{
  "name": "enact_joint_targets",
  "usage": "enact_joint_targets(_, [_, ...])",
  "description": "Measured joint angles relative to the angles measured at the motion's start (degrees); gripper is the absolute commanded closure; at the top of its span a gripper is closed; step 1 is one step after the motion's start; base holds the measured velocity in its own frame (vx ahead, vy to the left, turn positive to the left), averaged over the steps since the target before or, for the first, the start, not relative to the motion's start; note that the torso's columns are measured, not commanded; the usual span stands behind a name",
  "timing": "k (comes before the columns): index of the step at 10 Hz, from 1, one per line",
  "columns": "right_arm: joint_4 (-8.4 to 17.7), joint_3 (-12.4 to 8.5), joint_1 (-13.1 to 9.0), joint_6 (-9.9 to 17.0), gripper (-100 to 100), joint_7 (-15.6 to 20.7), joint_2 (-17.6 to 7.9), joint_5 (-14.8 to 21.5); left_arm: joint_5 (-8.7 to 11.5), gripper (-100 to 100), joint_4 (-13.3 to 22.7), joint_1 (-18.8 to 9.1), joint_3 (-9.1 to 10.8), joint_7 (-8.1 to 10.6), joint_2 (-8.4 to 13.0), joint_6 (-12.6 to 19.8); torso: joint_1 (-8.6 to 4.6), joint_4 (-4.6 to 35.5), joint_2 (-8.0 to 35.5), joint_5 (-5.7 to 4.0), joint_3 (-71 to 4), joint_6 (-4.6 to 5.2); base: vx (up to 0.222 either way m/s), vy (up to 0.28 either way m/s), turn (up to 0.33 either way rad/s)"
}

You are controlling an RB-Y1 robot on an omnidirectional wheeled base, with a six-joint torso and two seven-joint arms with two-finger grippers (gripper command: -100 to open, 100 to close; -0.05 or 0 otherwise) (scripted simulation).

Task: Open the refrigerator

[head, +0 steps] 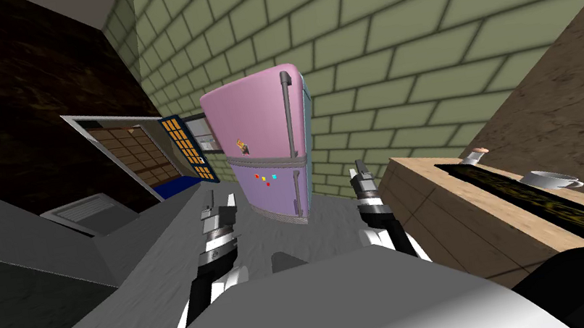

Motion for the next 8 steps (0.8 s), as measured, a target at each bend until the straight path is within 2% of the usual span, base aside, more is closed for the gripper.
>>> enact_joint_targets(2, [0.00, 0.00, 0.00, 0.00, 0, 0.00, 0.00, 0.00, 0.00, 0, 0.00, 0.00, 0.00, 0.00, 0.00, 0.00, 0.00, 6.00, 5.97, 0.00, -12.00, 0.00, 0.000, 0.000, 0.000])
enact_joint_targets(8, [-0.02, 0.00, 0.00, -0.01, 0, 0.00, 0.00, 0.00, 0.00, 0, -0.02, 0.00, 0.00, 0.00, 0.00, -0.01, 0.00, 31.14, 31.16, 0.00, -62.27, 0.00, 0.000, 0.000, 0.000])
